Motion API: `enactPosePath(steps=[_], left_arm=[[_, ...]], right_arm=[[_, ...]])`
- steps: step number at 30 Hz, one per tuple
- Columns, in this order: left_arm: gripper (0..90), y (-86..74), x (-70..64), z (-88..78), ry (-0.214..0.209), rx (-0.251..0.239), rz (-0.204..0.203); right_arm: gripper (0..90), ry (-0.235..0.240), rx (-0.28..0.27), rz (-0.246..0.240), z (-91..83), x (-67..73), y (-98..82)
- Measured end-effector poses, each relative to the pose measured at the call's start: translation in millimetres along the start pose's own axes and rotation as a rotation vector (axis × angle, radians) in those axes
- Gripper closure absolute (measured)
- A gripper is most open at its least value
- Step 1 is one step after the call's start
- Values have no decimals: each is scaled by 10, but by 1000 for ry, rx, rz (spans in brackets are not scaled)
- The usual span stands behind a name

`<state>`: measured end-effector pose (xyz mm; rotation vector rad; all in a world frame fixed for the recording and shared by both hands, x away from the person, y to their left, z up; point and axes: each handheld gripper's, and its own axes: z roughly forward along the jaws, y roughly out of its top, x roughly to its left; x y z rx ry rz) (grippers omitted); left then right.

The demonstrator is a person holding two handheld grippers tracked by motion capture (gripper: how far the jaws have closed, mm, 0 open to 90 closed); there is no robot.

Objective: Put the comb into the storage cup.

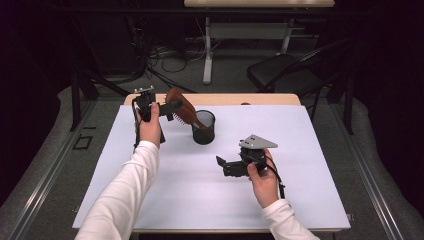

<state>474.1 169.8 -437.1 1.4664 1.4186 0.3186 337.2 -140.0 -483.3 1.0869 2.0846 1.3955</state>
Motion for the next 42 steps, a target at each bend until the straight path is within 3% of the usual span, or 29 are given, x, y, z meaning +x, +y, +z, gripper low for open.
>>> enactPosePath(steps=[17,30,42], left_arm=[[3,-13,-42,-204,-20,39,111],[3,-218,-67,-388,-75,76,150],[3,-321,-49,-617,-81,84,260]], right_arm=[[0,1,4,0,1,1,-2],[0,-8,9,-5,7,8,-4],[0,-36,12,-5,-44,-38,1]])
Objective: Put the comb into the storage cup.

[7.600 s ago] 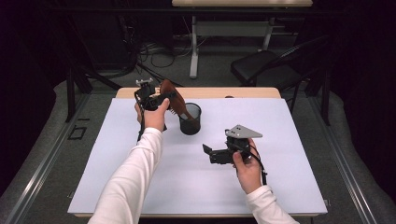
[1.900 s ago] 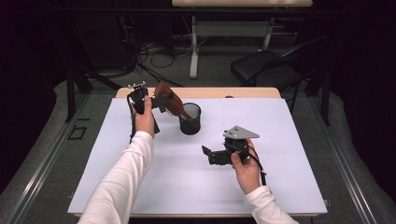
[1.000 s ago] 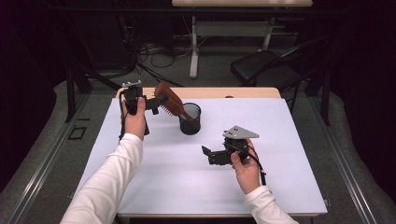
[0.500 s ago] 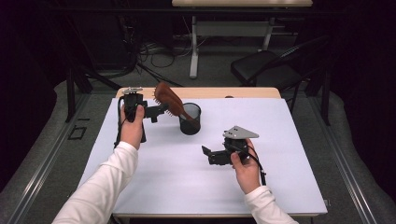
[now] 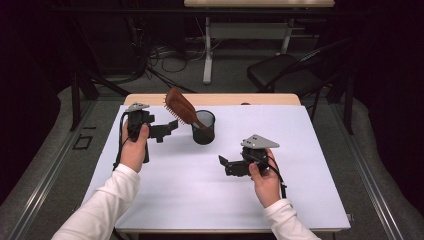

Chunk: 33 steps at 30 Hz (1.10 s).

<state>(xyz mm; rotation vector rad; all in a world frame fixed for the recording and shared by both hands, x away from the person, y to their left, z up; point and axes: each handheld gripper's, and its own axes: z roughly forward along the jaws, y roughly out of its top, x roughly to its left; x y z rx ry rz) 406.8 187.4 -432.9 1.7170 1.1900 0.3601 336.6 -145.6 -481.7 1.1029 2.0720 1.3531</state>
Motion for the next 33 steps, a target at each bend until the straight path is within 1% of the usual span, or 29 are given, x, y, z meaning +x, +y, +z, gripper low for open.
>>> enactPosePath(steps=[9,12,14,15,22,28,33], left_arm=[[3,-144,-49,-162,-35,-9,53],[3,-202,-62,-197,-53,-5,65],[3,-246,-69,-223,-63,-8,65],[3,-269,-70,-237,-64,-7,71],[3,-458,-40,-292,-74,-14,68],[3,-602,1,-325,-60,-15,75],[3,-724,44,-350,-60,-19,63]], right_arm=[[0,-38,-5,-5,-186,-110,-23],[0,-54,-9,-6,-253,-155,-44],[0,-59,-11,-9,-288,-174,-70],[0,-63,-4,-9,-305,-182,-86],[0,-81,9,-7,-408,-240,-224],[0,-101,7,8,-482,-300,-324],[0,-117,3,27,-514,-354,-420]])
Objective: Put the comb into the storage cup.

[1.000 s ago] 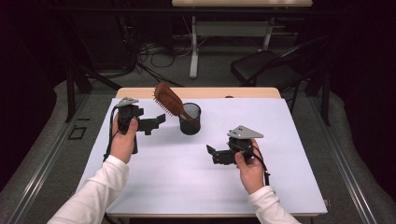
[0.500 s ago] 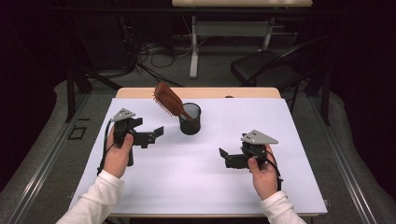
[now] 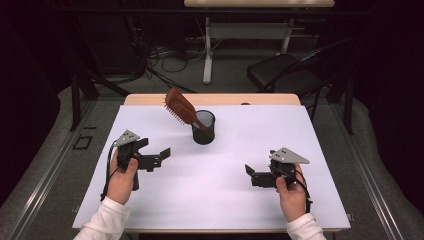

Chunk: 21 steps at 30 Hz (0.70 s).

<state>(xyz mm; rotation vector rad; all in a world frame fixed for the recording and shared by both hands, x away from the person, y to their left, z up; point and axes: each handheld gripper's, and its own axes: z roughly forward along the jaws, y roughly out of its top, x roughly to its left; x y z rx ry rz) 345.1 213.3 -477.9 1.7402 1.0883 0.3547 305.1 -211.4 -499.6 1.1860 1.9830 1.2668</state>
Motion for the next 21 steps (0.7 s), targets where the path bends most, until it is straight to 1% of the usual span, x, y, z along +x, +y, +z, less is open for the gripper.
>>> enactPosePath(steps=[3,8,12,16,21], left_arm=[[3,-61,20,-12,3,-2,-5],[3,-133,46,-30,3,-18,-9],[3,-189,67,-36,2,-31,-17],[3,-244,88,-23,1,-28,-23],[3,-291,106,-19,3,-31,-13]], right_arm=[[0,-5,7,1,-13,-25,-44],[0,-14,-5,15,-23,-59,-87],[0,-25,-8,16,-29,-87,-114],[0,-32,-8,28,-25,-120,-146],[0,-43,-3,40,-11,-148,-191]])
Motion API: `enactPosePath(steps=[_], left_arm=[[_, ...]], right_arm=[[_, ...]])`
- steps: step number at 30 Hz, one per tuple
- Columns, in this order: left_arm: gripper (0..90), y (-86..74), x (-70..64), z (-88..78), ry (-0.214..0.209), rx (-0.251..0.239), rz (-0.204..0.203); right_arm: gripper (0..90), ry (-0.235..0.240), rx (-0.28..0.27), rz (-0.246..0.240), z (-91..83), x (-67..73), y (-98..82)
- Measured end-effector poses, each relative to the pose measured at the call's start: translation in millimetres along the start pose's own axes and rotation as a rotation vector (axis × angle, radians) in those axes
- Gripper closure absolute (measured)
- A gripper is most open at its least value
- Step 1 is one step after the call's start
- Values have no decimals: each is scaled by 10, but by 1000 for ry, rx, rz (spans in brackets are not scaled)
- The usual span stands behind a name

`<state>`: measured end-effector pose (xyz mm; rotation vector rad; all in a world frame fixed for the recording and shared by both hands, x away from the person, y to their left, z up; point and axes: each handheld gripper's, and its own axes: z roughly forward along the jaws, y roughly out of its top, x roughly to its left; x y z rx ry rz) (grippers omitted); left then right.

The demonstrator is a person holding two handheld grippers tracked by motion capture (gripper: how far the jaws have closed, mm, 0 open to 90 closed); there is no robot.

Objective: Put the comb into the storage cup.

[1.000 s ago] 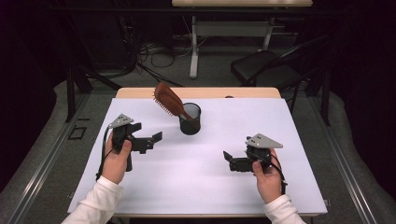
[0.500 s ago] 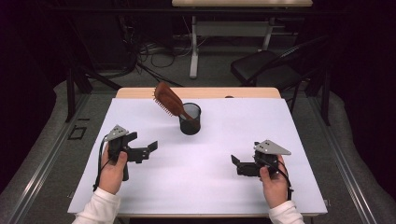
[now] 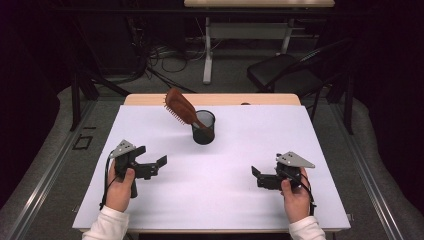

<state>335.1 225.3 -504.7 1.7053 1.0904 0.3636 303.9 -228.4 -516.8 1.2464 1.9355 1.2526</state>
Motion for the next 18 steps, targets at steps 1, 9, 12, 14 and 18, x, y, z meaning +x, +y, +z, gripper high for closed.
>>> enactPosePath(steps=[1,9,12,14,18], left_arm=[[3,-8,6,-4,0,-1,1],[3,-56,56,-31,12,-8,-8],[3,-62,63,-33,15,-9,-11],[3,-68,68,-32,17,-8,-9],[3,-74,75,-24,21,-3,-9]], right_arm=[[0,-2,-3,-1,3,-7,-9],[0,-10,1,4,23,-23,-69],[0,-12,6,13,29,-36,-82],[0,-10,5,15,38,-50,-86],[0,-18,6,23,35,-77,-89]])
